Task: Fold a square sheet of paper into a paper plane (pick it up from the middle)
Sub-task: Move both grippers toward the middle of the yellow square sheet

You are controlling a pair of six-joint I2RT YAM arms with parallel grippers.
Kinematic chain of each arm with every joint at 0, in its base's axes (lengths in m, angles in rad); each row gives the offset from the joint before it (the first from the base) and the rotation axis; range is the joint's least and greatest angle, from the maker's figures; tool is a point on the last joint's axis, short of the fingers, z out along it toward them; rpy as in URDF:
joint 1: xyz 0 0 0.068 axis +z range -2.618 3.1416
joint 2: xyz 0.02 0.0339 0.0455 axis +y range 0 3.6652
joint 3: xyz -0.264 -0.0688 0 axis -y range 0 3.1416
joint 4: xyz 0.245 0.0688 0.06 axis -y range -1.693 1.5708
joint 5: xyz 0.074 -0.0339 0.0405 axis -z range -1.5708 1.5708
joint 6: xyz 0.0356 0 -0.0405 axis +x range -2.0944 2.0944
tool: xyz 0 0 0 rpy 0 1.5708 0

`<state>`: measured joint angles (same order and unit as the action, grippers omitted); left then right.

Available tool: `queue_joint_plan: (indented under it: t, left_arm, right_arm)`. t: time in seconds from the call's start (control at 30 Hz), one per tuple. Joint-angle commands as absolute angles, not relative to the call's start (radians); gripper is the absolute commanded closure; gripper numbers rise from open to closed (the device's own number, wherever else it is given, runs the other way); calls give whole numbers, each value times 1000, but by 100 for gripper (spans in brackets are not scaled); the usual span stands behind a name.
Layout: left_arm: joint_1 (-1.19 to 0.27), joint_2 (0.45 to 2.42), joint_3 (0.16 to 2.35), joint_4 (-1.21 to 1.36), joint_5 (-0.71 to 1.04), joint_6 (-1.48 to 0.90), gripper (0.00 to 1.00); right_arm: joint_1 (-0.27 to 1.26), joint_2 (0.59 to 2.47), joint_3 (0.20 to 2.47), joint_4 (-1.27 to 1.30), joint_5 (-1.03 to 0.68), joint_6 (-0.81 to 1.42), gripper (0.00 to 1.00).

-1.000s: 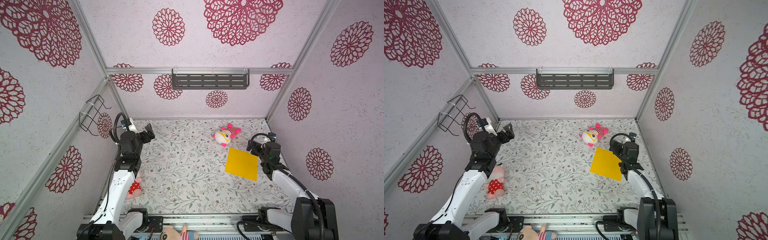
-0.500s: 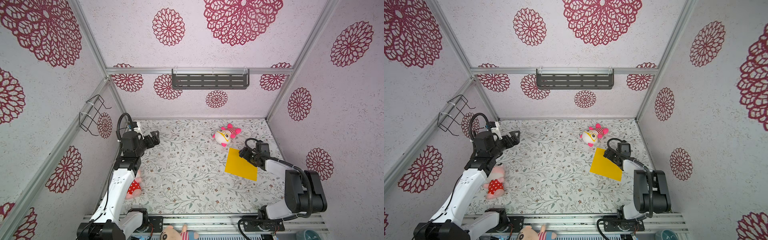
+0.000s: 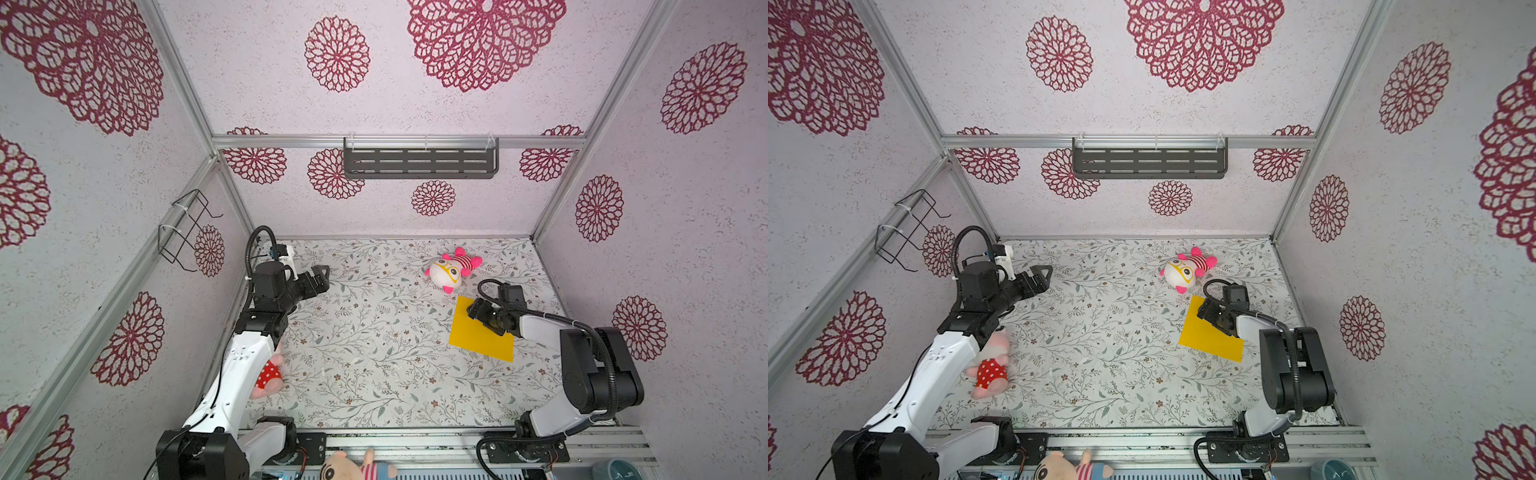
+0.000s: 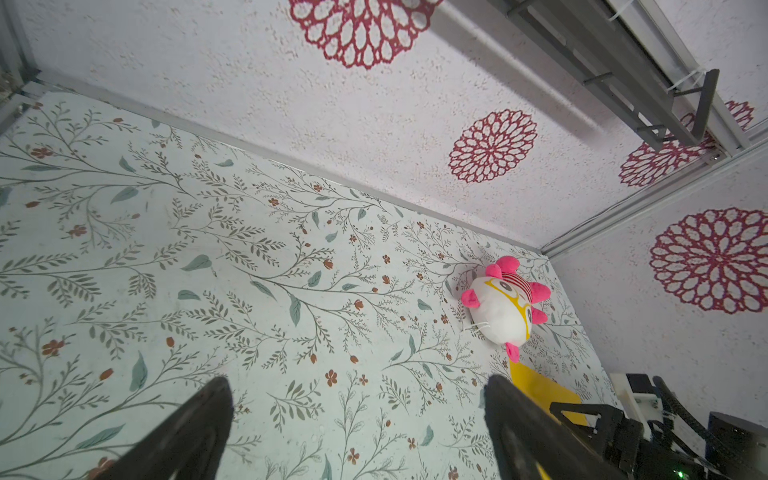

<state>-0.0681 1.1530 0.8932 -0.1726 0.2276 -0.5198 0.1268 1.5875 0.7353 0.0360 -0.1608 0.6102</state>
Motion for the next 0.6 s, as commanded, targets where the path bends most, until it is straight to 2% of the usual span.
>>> queue_joint_plan:
  t: [0.0,0.2,0.37,0.57]
  left_arm:
    - [-92,1175,916,-170,266,-567,3]
    - [-136,1247,922,-151,305,-647,3]
    - [-204,1314,922,-152,292,-679,3]
    - [-276,1420,937,-136,308,-799,3]
  right_arm:
    - [192,1583,712,-2,-163,667,18]
    - [387,1628,679,91,-197,813,19]
    - [556,1717,774,197,-263,903,22]
    - [559,1684,896,145,-294,872,24]
